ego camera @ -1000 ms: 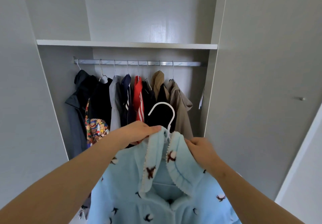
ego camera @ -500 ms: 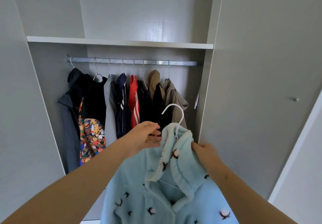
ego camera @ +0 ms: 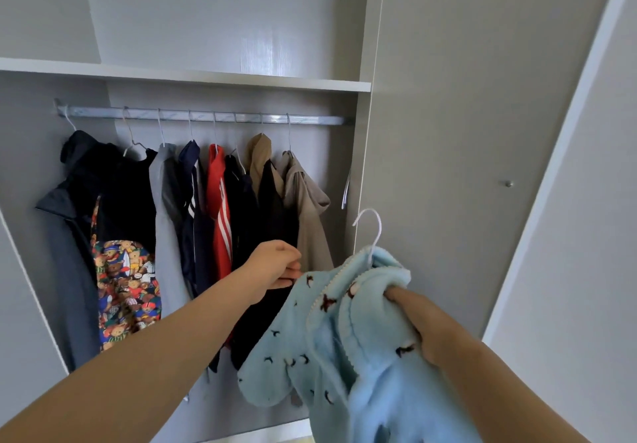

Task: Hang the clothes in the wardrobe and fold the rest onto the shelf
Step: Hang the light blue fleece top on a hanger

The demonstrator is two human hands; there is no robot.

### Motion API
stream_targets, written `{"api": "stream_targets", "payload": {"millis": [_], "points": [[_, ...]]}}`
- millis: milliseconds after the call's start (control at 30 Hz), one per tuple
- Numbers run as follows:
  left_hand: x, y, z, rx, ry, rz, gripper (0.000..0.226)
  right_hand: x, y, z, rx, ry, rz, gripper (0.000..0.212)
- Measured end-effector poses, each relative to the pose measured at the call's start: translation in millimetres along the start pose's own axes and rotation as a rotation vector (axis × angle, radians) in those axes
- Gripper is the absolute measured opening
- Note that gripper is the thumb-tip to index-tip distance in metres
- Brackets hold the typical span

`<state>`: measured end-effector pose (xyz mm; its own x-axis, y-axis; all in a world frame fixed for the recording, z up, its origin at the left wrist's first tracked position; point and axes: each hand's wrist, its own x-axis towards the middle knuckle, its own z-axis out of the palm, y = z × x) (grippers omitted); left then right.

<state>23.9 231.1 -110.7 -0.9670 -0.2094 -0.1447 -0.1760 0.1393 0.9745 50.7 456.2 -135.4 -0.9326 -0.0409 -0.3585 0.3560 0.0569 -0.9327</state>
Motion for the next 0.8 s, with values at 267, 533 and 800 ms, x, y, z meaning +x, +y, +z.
{"api": "stream_targets", "payload": {"millis": [267, 533, 800], "points": [[23.1, -5.7, 21.2, 0.250, 0.067, 0.121, 0.018, 0.8, -14.0, -13.0, 0.100, 0.111, 0.009, 0.015], [66.7, 7.1, 18.9, 0.702, 0.029, 0.373, 0.016, 38.0, -26.0, 3.5, 0.072, 0.171, -0.102, 0.013], [176.0, 34.3, 25.6, 1.219, 0.032, 0.802, 0.024, 101.3, -52.8, 26.6, -0.018, 0.190, -0.179, 0.017]]}}
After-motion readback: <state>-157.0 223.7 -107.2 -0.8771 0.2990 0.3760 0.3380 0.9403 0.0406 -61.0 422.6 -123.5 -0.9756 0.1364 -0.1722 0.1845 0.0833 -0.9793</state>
